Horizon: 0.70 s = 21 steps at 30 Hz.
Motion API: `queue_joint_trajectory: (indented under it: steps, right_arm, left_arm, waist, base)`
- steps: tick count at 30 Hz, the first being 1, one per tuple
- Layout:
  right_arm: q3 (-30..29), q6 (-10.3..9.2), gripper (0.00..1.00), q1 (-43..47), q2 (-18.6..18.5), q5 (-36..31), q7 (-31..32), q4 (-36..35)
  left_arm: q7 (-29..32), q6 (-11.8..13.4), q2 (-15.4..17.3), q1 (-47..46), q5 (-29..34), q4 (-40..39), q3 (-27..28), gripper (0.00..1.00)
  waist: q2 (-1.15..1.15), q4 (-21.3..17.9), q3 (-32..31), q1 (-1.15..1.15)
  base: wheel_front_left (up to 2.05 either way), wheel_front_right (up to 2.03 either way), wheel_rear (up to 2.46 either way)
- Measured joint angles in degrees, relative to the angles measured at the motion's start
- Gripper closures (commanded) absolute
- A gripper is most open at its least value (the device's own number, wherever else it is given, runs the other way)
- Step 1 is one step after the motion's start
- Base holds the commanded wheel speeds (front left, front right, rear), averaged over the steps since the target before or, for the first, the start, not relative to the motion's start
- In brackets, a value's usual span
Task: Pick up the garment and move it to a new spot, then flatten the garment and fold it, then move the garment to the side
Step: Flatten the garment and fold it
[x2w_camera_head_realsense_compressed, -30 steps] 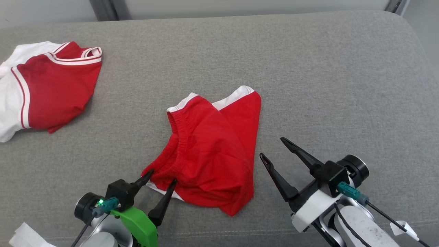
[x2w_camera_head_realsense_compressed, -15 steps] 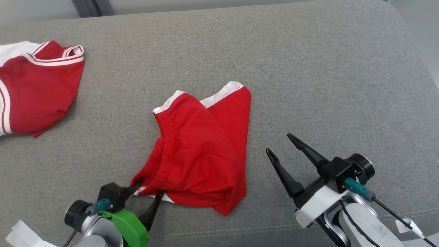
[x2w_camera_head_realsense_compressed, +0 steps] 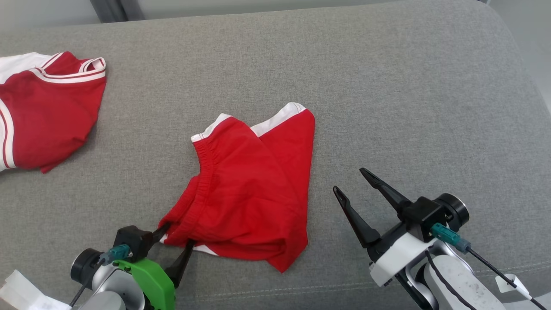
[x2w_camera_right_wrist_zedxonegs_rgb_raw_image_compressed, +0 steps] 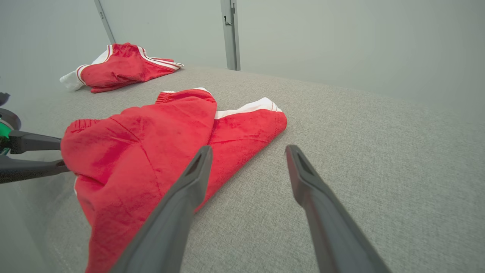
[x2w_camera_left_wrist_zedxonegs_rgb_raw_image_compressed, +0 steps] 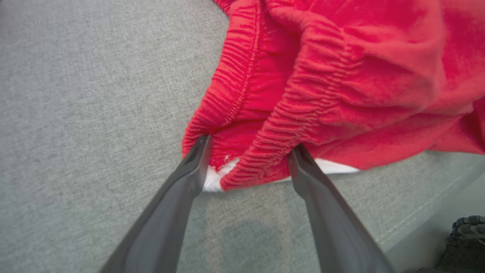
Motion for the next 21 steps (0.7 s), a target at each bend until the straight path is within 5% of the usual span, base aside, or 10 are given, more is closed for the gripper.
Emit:
queue_joint_trajectory:
  steps: [2,4,5,12,21]
  right_arm:
    - [-0.1,0.0,0.0,0.0,0.0,0.24,0.0,0.0]
    - [-0.16,0.0,0.0,0.0,0.03,0.32,0.0,0.0]
    - [-0.18,0.0,0.0,0.0,0.12,0.33,0.0,0.0]
    - [0.04,0.0,0.0,-0.01,1.18,0.4,0.0,0.01]
    - [-0.86,0.0,0.0,0.03,1.91,1.56,0.0,0.0]
  left_arm:
    - [0.74,-0.25,0.08,-0.06,-0.54,0.31,-0.05,0.0]
    - [1.32,-0.38,0.07,-0.1,-2.56,0.8,0.0,0.85]
    - [1.82,-0.42,0.08,-0.16,-3.09,1.09,-0.03,1.0]
    - [3.53,-0.9,-0.13,-0.2,-7.44,1.33,1.46,1.0]
    - [11.8,-1.43,-4.97,-2.05,-25.66,-11.27,5.97,1.0]
  waist:
    - [0.0,-0.07,0.01,0.0]
    - [0.0,-0.17,0.01,0.0]
    - [0.0,-0.24,0.02,0.0]
    - [0.0,-1.22,-0.17,0.0]
    - [0.0,-2.56,-0.79,0.0]
  base:
    - [0.0,0.0,0.0]
    - [0.0,0.0,0.0]
    - [0.0,0.0,0.0]
    - [0.0,0.0,0.0]
    - [0.0,0.0,0.0]
